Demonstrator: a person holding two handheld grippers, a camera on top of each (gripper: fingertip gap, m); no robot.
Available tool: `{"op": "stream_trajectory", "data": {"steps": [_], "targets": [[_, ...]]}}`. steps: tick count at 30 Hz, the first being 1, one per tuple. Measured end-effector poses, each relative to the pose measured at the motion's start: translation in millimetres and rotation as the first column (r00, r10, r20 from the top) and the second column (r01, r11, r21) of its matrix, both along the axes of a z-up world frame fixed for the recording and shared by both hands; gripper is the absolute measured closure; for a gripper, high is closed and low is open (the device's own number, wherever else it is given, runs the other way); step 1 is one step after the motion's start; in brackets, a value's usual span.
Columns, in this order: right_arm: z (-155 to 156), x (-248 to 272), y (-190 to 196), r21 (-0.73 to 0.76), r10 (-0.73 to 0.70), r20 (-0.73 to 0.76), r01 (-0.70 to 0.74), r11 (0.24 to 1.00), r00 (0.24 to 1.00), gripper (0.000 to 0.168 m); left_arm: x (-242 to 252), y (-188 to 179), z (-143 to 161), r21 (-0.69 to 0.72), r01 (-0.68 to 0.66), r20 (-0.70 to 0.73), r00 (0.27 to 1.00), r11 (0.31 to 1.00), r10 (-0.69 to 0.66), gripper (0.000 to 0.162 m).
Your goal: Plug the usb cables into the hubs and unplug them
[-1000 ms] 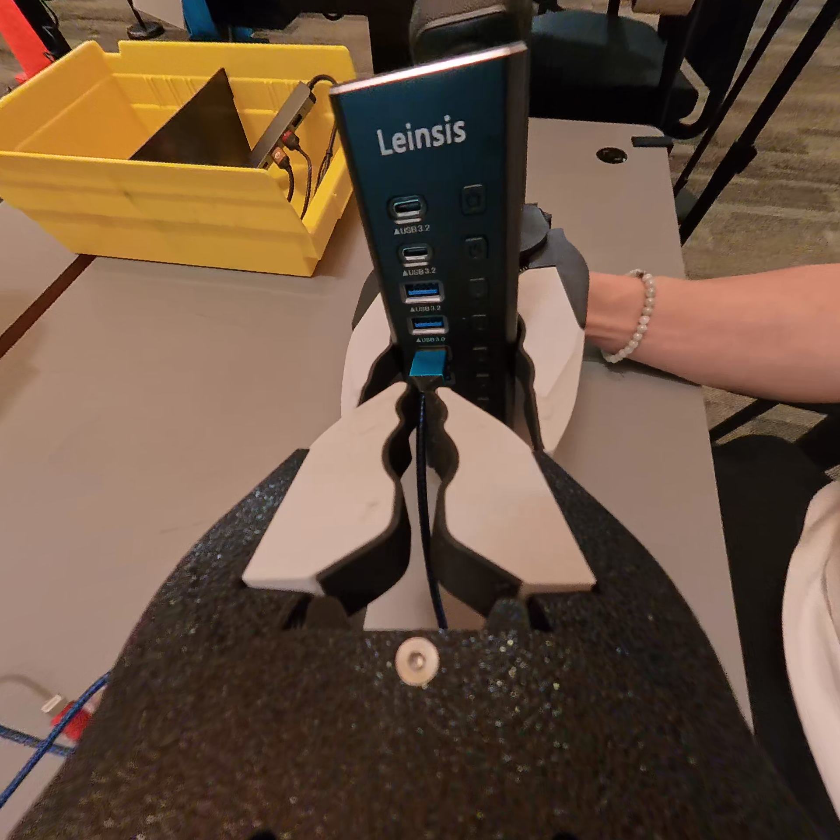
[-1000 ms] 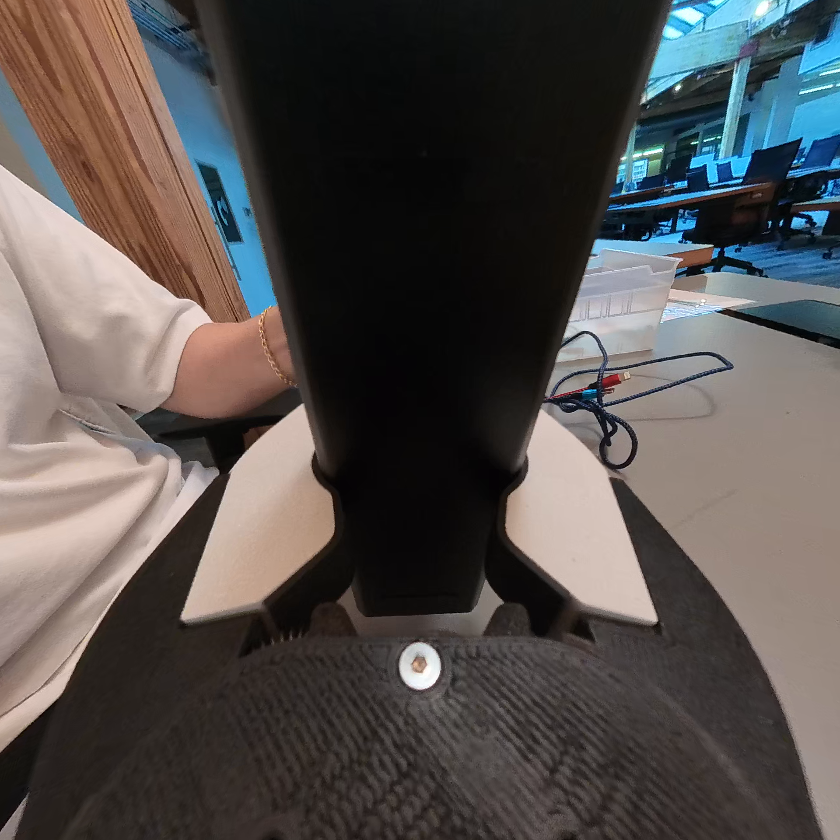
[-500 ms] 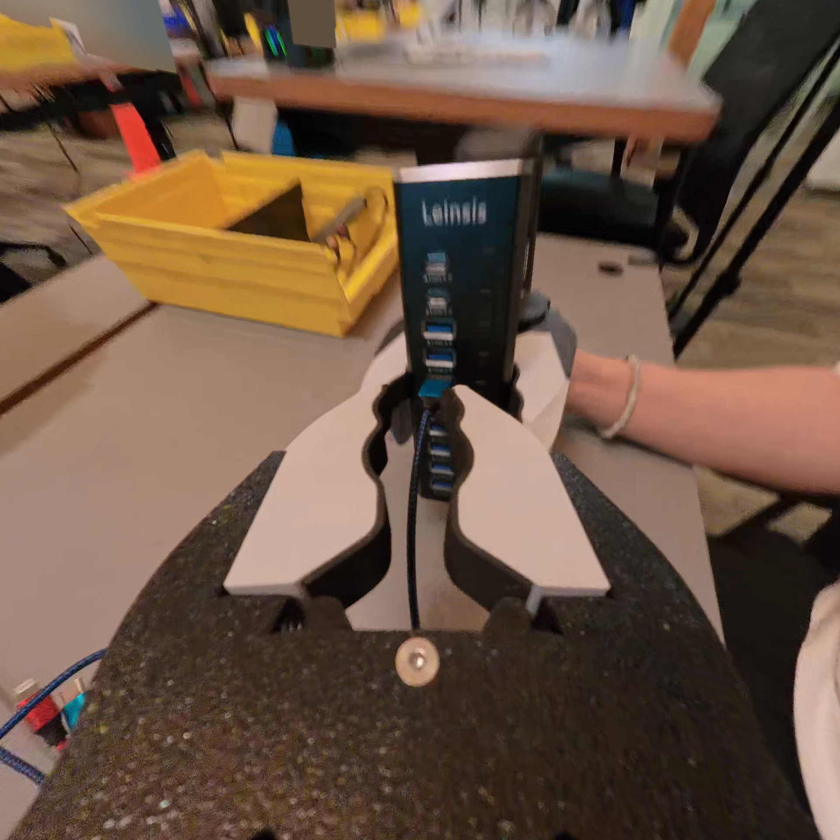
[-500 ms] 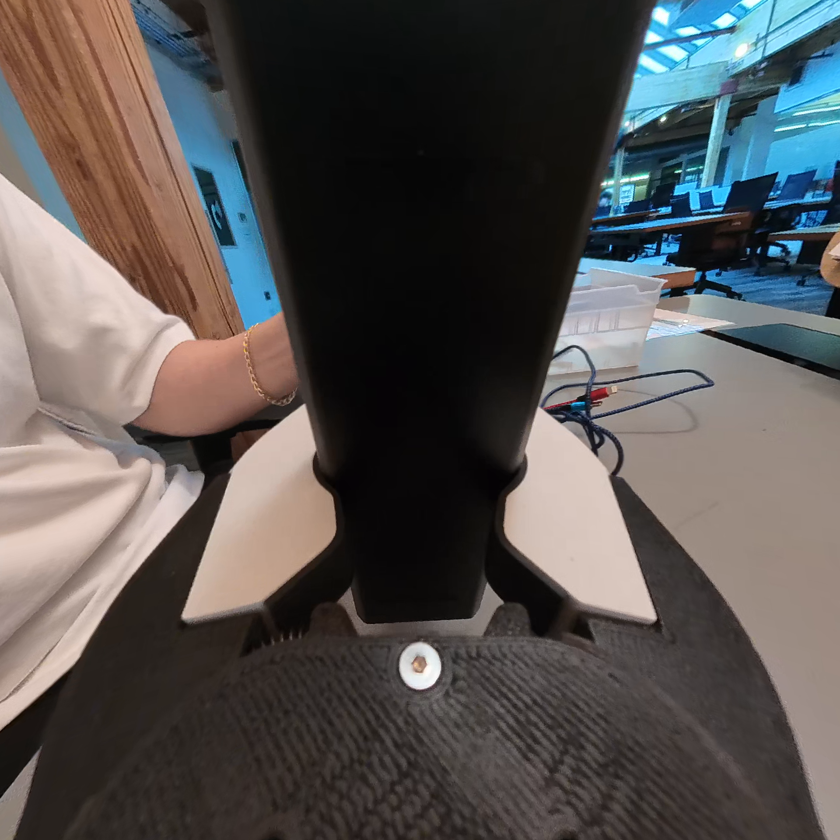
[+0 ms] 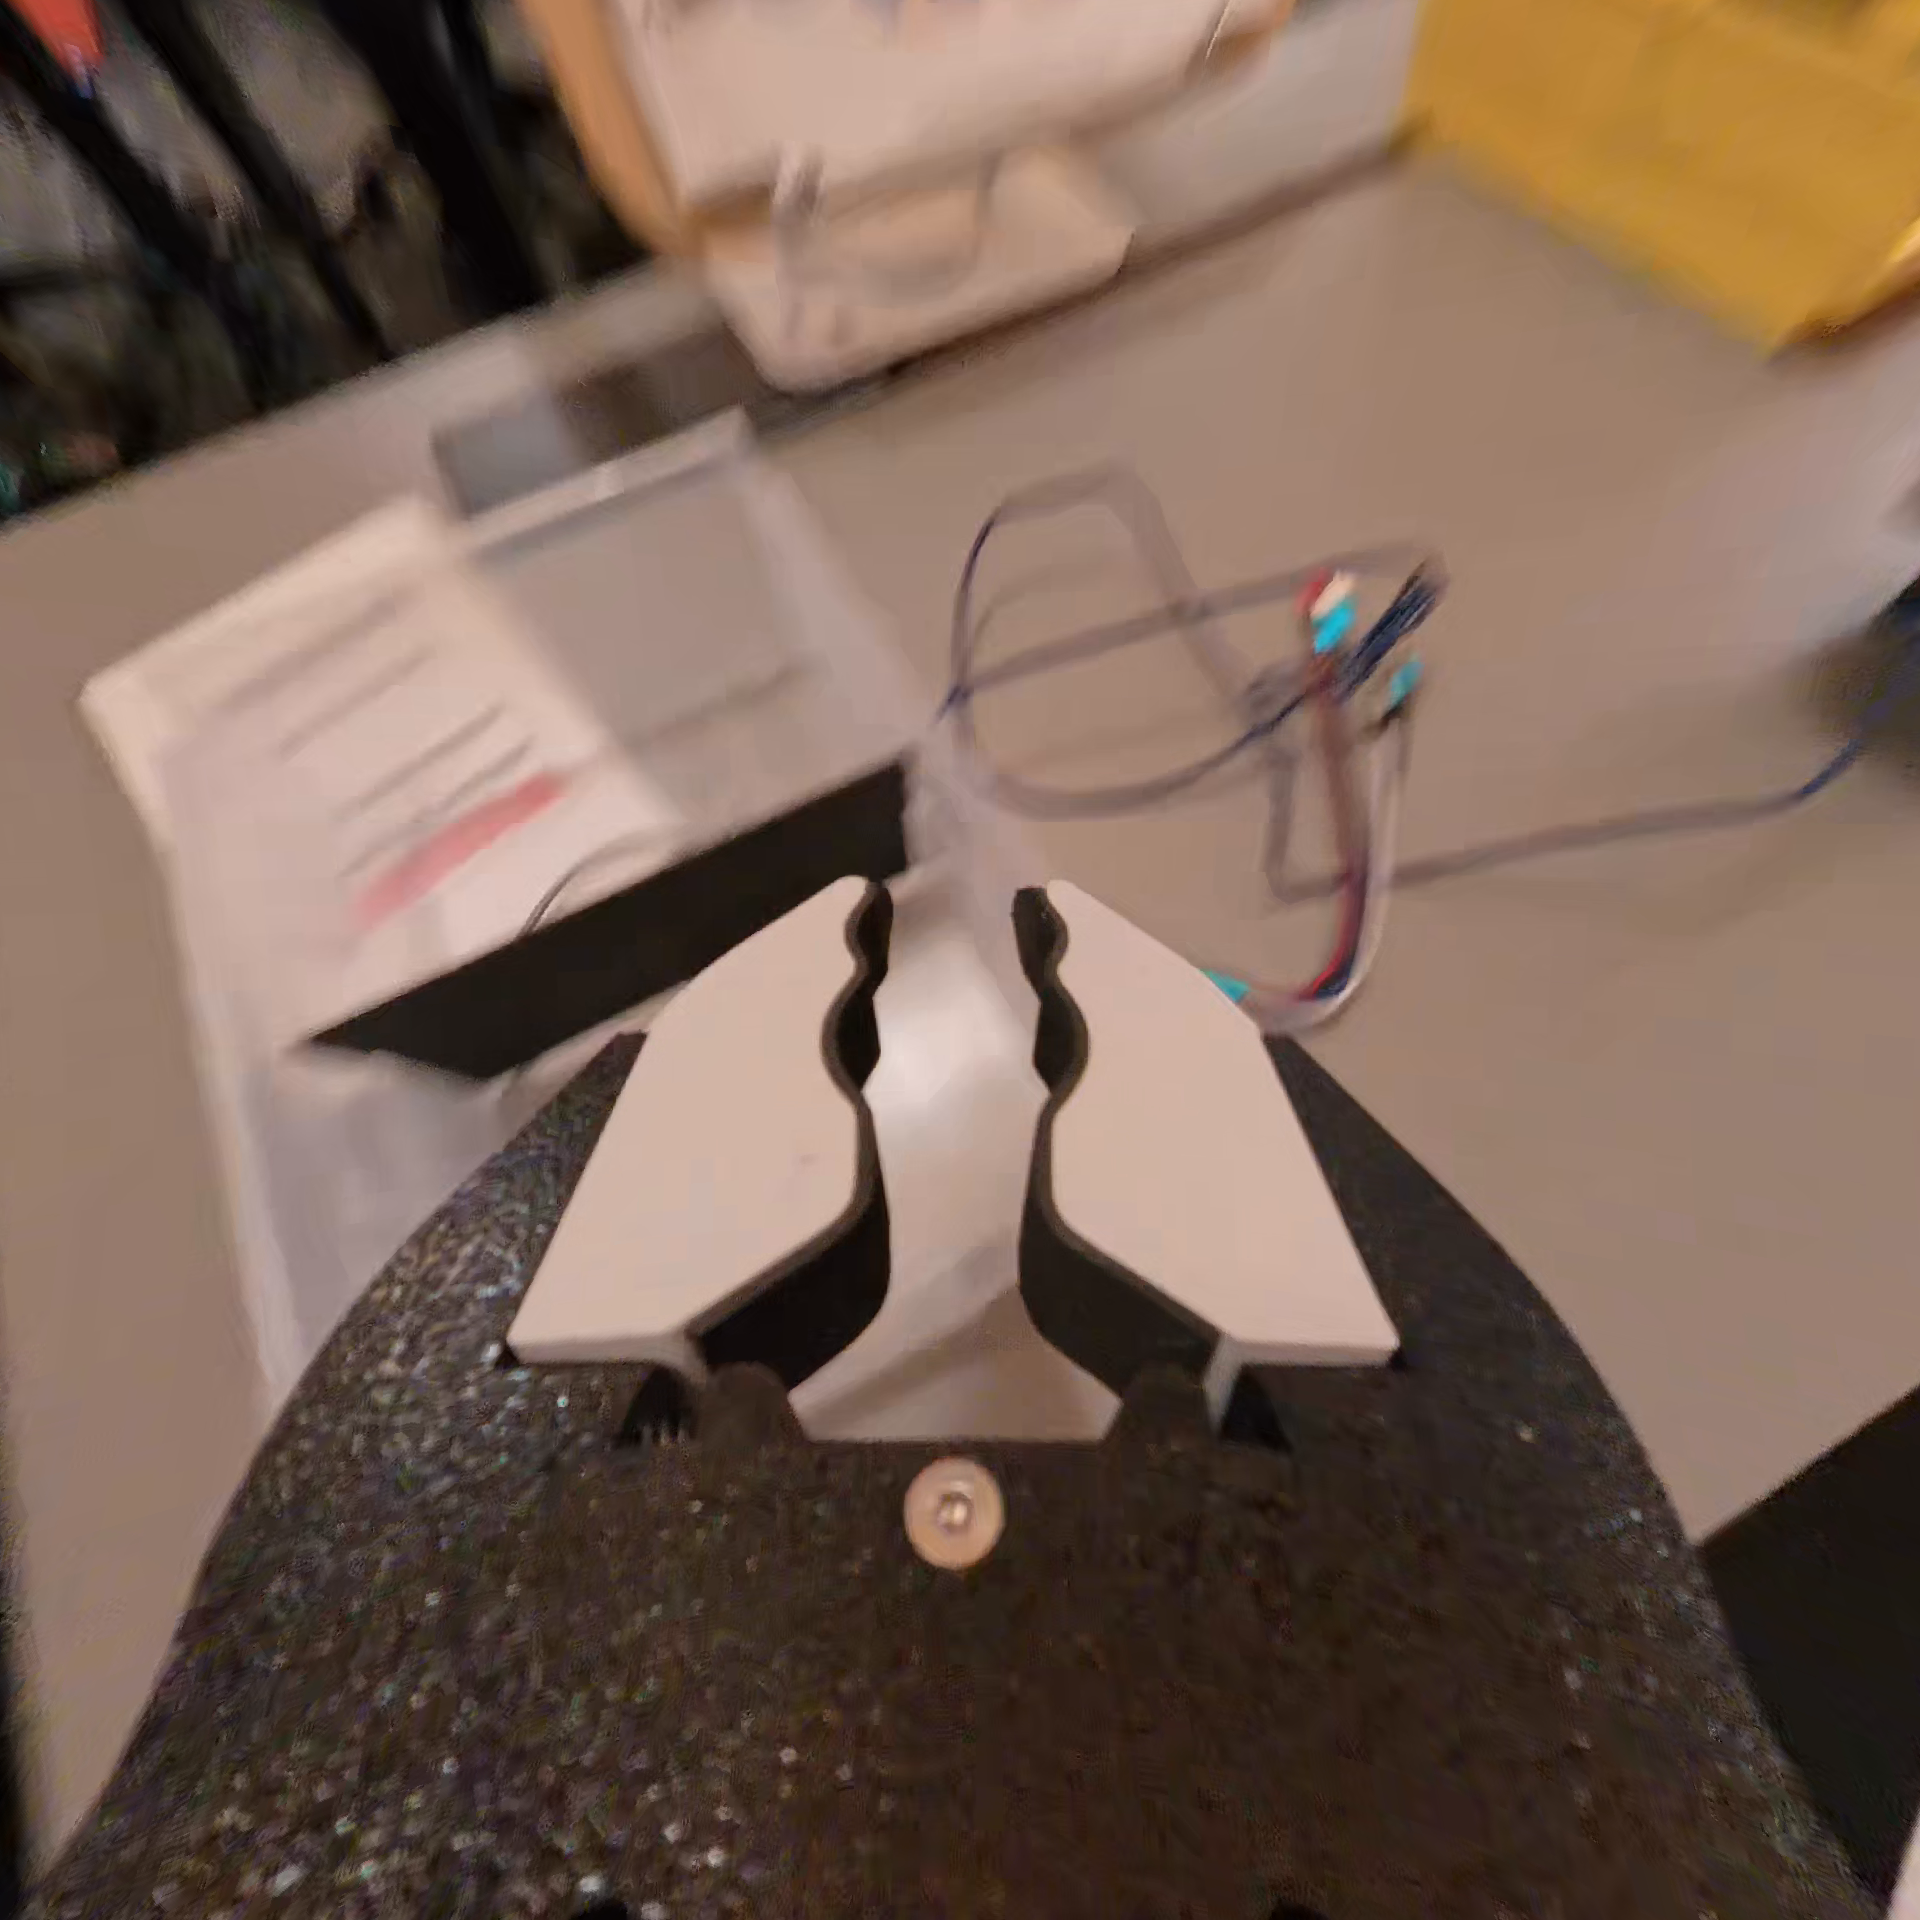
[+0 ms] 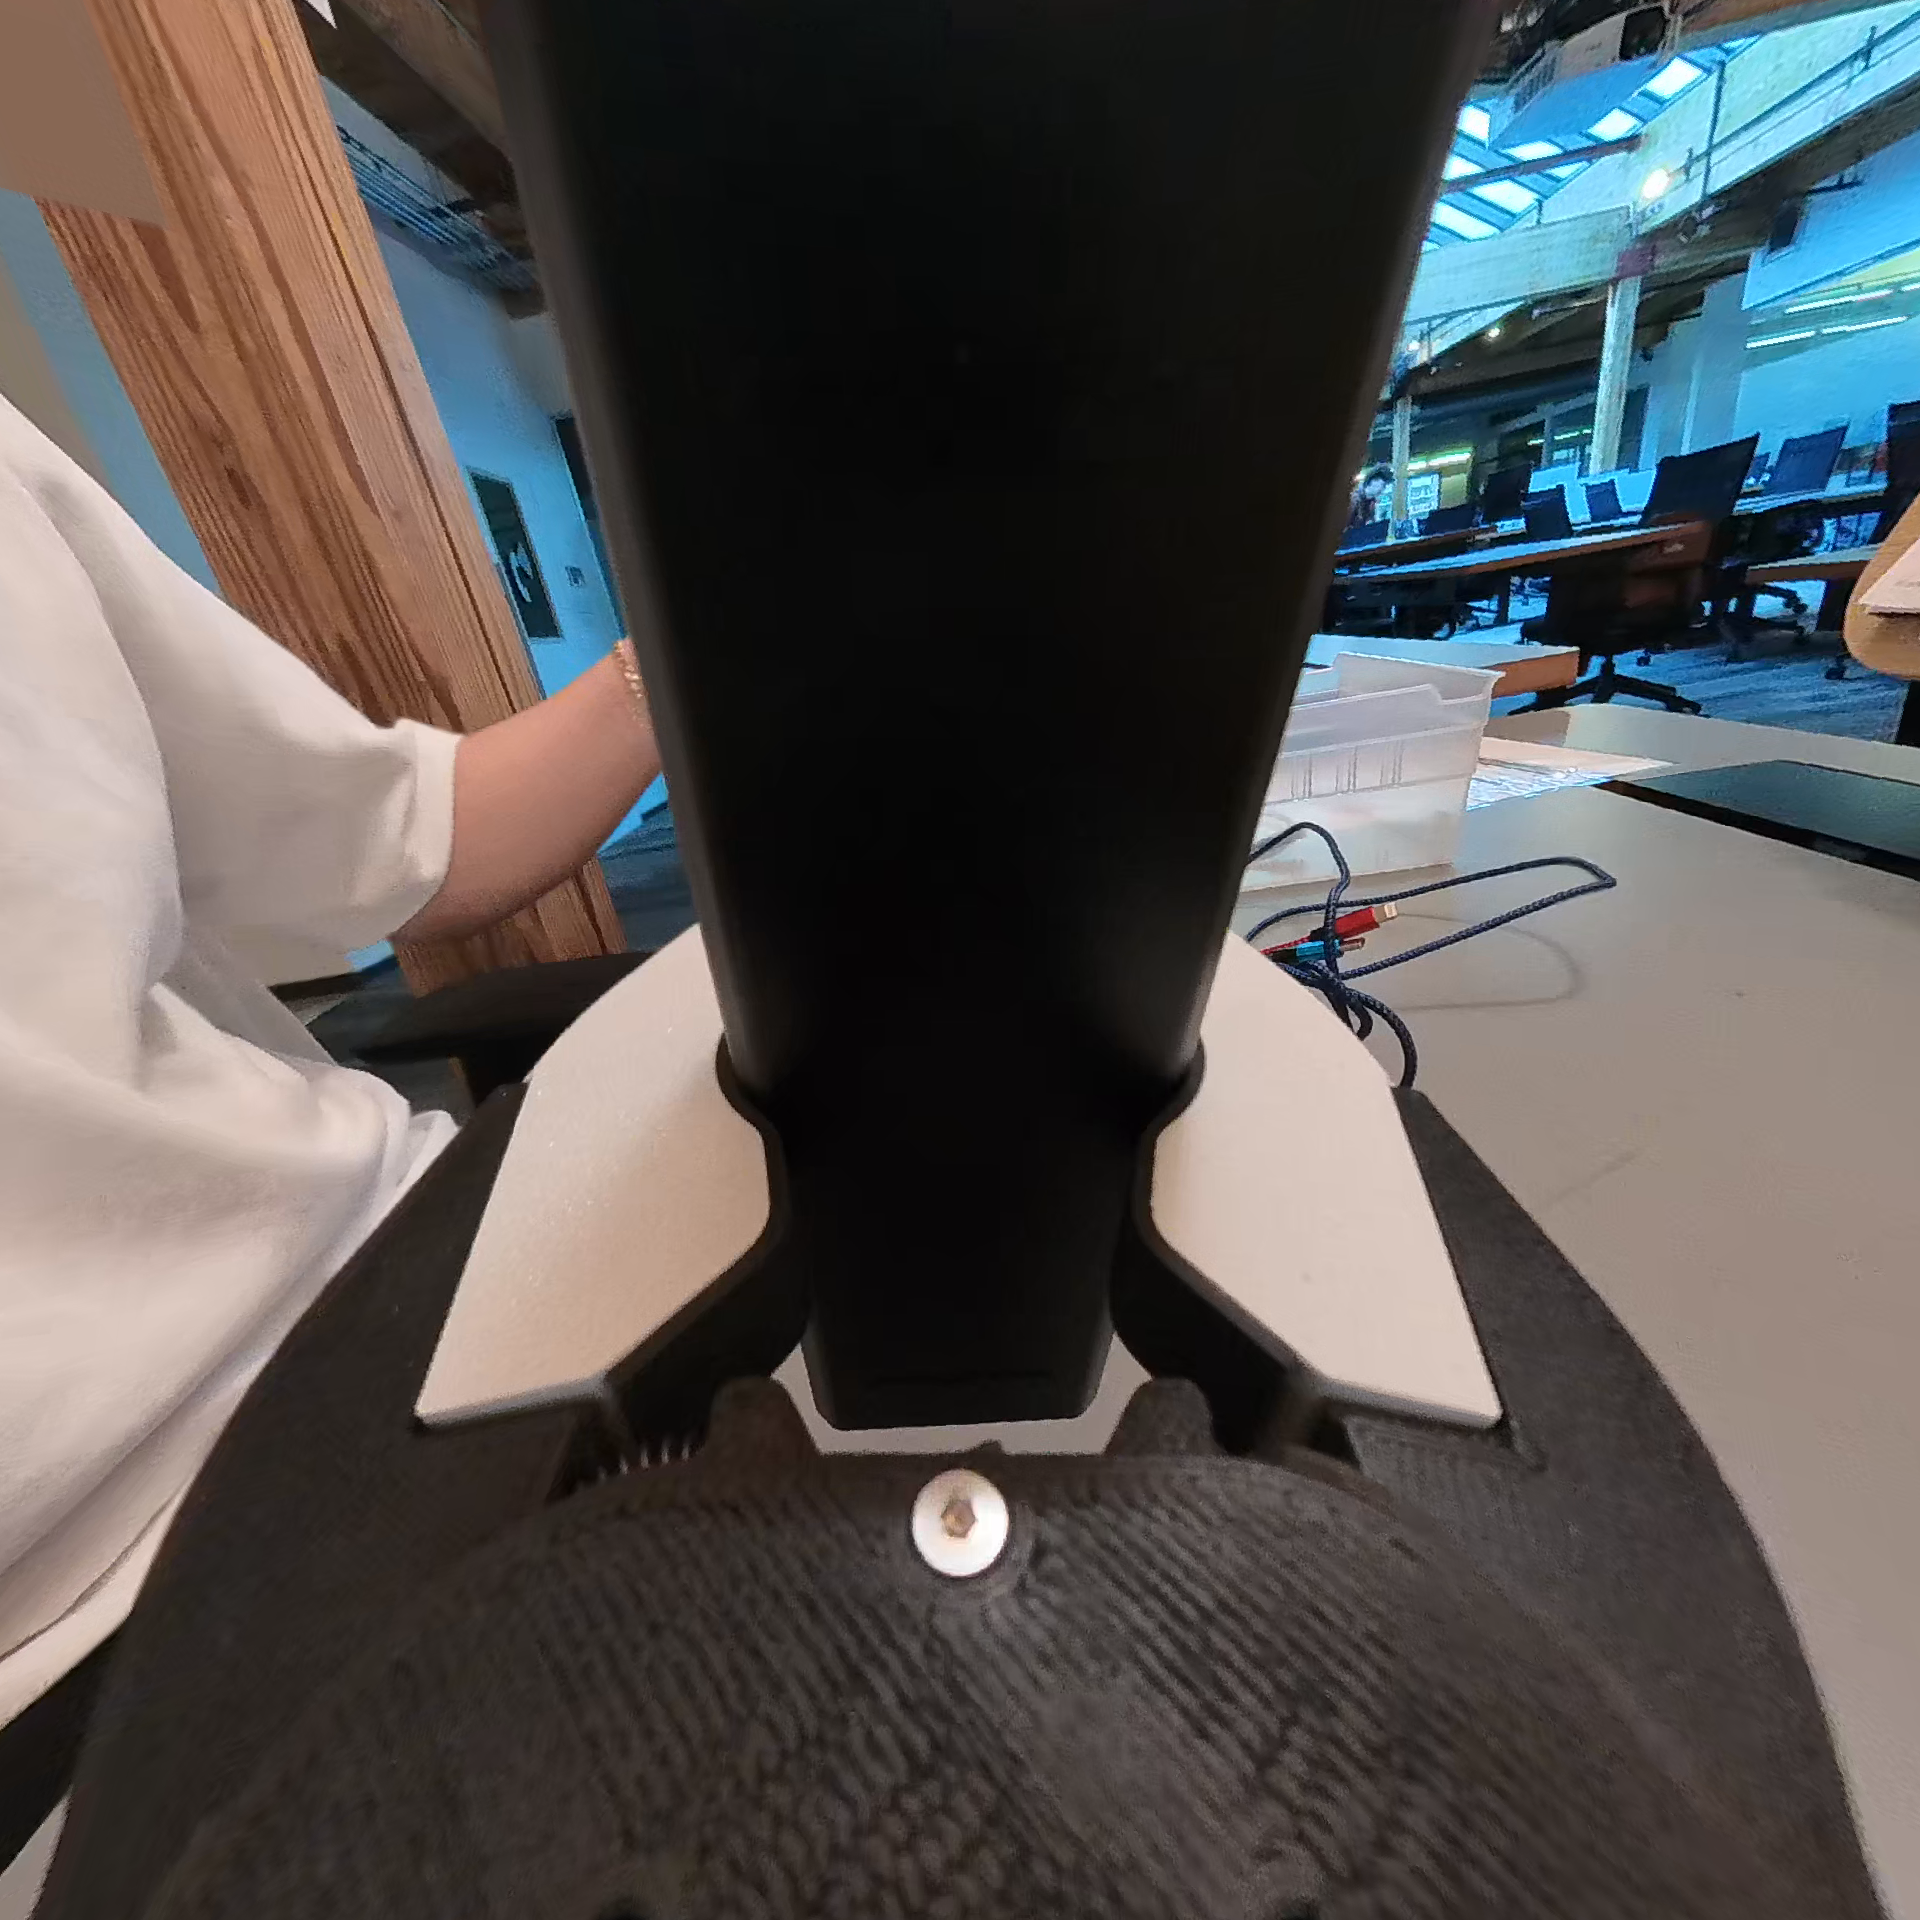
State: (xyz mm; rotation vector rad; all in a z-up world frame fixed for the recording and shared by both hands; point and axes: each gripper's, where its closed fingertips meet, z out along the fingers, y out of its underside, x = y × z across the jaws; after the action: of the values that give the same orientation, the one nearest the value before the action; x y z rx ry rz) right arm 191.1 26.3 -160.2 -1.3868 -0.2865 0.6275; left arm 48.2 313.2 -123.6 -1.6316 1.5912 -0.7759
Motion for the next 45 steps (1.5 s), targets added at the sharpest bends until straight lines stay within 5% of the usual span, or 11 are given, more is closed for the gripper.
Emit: {"op": "stream_trajectory", "data": {"steps": [4,9,15,20,24,26,30,33,37,40,45], "targets": [[-1,-1,1,-0.011,0.007,0.002,-0.007,1.000,1.000,0.095,-51,73,-57,0.069,-0.019,-0.387,0.921,0.997,0.044,0.135],[-2,-2,2,-0.018,0.009,0.008,-0.009,1.000,1.000,0.095,-72,95,-121,0.069,0.118,-0.711,0.702,0.991,-0.034,0.131],[-2,-3,1,-0.013,0.004,0.020,-0.004,1.000,1.000,0.095,-50,105,-153,0.103,0.308,-0.785,0.609,0.946,-0.113,0.124],[-3,-5,2,-0.017,0.006,0.035,-0.005,1.000,0.999,0.095,-53,98,-159,-0.016,0.268,-0.818,0.551,0.963,-0.167,0.141],[-4,-6,3,-0.027,0.015,0.040,-0.014,1.000,0.999,0.095,-69,83,-158,-0.160,0.284,-0.860,0.430,0.945,-0.275,0.152],[-5,-7,3,-0.026,0.014,0.048,-0.013,1.000,0.999,0.095,-60,89,-152,-0.066,0.336,-0.857,0.463,0.939,-0.226,0.143],[-5,-7,3,-0.028,0.017,0.046,-0.016,0.999,0.999,0.095,-30,75,-141,-0.063,0.331,-0.762,0.593,0.942,-0.260,0.089],[-4,-7,2,-0.023,0.018,0.041,-0.017,1.000,0.999,0.095,-29,84,-154,0.002,0.356,-0.789,0.574,0.935,-0.217,0.081],[-3,-6,1,-0.017,0.017,0.036,-0.016,1.000,0.999,0.095,-31,77,-167,-0.085,0.327,-0.786,0.558,0.941,-0.265,0.097],[-3,-6,2,-0.019,0.020,0.031,-0.019,1.000,0.999,0.095,-27,72,-165,-0.085,0.354,-0.774,0.565,0.931,-0.286,0.153],[-3,-6,1,-0.019,0.021,0.032,-0.020,1.000,0.999,0.095,-39,52,-165,-0.116,0.519,-0.805,0.451,0.847,-0.386,0.156]]}}
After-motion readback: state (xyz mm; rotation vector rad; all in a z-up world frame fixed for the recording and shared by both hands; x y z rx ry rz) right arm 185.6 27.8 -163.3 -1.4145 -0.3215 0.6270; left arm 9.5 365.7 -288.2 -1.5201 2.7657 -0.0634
